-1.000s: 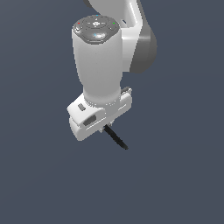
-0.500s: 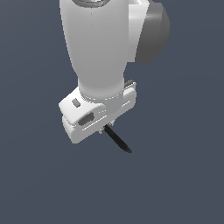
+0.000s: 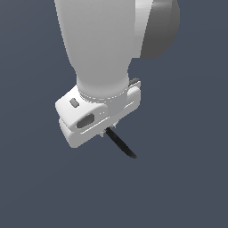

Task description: Pick up the object and move it to a goal position.

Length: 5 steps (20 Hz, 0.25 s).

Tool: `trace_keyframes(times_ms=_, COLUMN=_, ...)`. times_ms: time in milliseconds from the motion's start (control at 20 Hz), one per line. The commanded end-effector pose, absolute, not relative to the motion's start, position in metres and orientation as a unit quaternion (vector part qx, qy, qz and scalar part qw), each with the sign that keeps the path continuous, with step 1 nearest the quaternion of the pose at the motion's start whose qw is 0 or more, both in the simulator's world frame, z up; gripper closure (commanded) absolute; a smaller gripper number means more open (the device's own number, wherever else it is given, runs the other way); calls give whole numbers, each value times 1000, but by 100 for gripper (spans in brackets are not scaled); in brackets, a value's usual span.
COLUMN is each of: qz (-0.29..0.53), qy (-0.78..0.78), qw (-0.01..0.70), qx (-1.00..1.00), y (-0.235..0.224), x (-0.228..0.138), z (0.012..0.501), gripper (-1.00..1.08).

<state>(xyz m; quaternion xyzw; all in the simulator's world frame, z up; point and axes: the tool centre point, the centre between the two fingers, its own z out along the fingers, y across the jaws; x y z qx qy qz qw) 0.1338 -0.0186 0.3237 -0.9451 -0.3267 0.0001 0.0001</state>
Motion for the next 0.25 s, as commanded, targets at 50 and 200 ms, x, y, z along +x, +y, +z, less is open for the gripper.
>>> trace_keyframes(times_ms=50, qz=0, qy=-327, qw=0, qx=-945, y=-19, x=136, z=326, gripper=108)
trace_keyframes(times_ms=200, qz=0, qy=-327, qw=0, qx=-945, y=-19, x=136, z=326, gripper=108)
